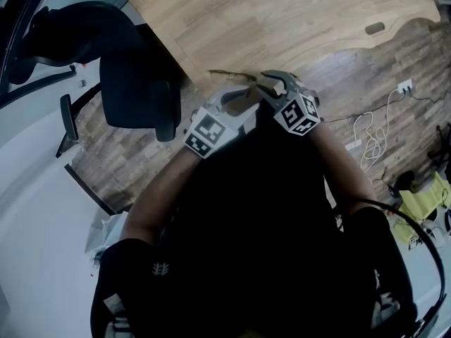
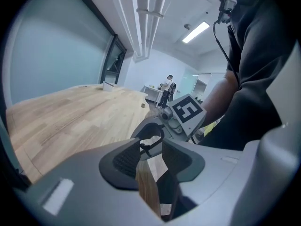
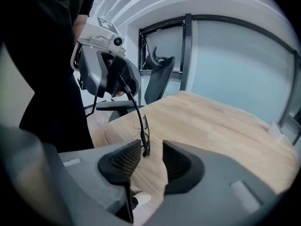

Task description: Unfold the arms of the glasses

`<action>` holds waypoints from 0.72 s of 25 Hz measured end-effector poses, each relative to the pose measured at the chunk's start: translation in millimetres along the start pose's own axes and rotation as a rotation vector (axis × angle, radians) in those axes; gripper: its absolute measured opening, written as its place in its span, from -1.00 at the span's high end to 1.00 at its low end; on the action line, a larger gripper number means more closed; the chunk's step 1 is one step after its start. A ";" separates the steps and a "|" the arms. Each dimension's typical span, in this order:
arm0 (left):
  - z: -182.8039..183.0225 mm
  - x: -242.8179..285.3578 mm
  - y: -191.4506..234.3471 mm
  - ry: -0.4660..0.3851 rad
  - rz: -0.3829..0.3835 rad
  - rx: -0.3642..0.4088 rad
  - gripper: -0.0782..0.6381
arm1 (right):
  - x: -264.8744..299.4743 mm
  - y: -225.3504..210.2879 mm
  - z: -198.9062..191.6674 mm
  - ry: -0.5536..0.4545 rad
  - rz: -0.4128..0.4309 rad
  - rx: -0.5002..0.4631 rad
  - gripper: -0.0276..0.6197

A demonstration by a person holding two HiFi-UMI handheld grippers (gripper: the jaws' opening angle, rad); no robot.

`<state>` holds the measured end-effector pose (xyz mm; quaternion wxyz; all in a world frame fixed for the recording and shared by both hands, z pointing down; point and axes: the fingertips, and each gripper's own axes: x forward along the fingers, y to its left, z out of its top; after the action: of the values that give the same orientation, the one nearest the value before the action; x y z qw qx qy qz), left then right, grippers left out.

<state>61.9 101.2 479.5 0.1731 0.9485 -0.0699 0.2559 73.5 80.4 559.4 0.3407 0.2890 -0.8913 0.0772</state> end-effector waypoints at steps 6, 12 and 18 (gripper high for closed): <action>9.0 17.4 -16.4 0.009 -0.065 0.039 0.35 | -6.1 4.7 -8.1 0.002 -0.005 0.015 0.50; 21.8 34.2 -31.7 -0.009 -0.160 0.078 0.35 | -5.5 2.0 -9.9 -0.017 -0.004 0.021 0.50; 41.3 19.1 -3.5 -0.038 -0.087 0.166 0.35 | -5.6 -20.6 -12.6 -0.008 -0.005 -0.015 0.50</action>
<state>98.1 88.6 454.9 0.1036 0.9664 -0.0103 0.2349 95.6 70.3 564.1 0.3396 0.2891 -0.8924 0.0687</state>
